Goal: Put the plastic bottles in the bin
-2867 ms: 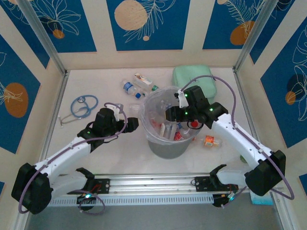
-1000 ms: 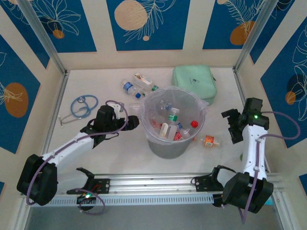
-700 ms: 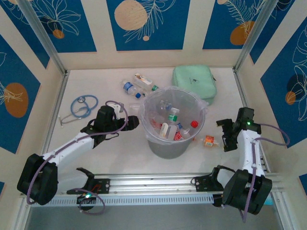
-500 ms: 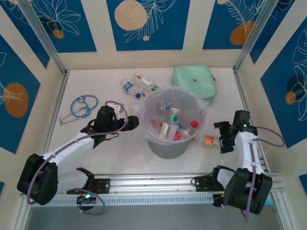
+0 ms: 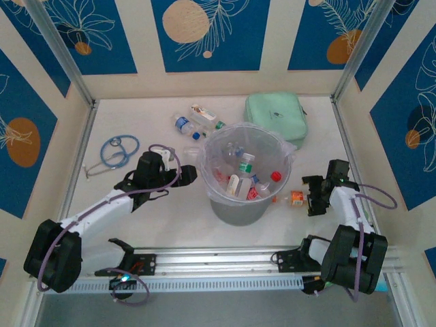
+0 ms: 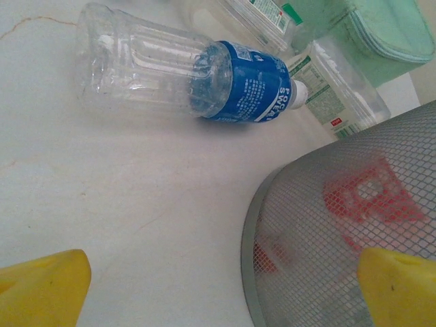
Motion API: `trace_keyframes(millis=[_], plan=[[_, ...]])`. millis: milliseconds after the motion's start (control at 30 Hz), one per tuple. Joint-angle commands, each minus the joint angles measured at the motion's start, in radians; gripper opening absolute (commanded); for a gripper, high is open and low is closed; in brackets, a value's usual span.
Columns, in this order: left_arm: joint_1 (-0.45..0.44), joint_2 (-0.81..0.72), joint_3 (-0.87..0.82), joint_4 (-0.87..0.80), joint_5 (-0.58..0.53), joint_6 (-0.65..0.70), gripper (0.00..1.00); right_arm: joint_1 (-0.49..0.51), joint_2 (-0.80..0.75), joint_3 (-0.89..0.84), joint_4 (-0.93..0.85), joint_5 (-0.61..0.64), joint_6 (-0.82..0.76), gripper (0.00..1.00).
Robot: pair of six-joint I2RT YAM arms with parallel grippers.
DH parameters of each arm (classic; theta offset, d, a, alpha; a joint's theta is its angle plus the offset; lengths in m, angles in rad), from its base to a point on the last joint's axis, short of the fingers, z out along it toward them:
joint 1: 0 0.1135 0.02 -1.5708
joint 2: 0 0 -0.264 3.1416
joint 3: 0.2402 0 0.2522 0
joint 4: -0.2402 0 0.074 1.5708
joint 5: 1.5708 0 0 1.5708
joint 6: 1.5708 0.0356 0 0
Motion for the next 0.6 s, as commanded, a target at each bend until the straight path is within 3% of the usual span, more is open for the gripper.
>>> trace_keyframes(millis=[0, 100, 267, 567], plan=[[0.01, -0.017, -0.014, -0.001, -0.01, -0.019, 1.0, 0.002, -0.016, -0.012, 0.016, -0.007, 0.014, 0.82], [0.01, -0.018, -0.014, -0.002, -0.012, -0.02, 1.0, -0.001, -0.03, -0.014, 0.016, -0.011, 0.009, 0.68], [0.01, -0.031, -0.015, -0.02, -0.023, -0.014, 1.0, -0.021, -0.053, 0.021, -0.007, -0.016, -0.028, 0.54], [0.01, -0.044, -0.023, -0.028, -0.028, -0.019, 1.0, -0.063, -0.132, 0.137, -0.066, -0.004, -0.098, 0.41]])
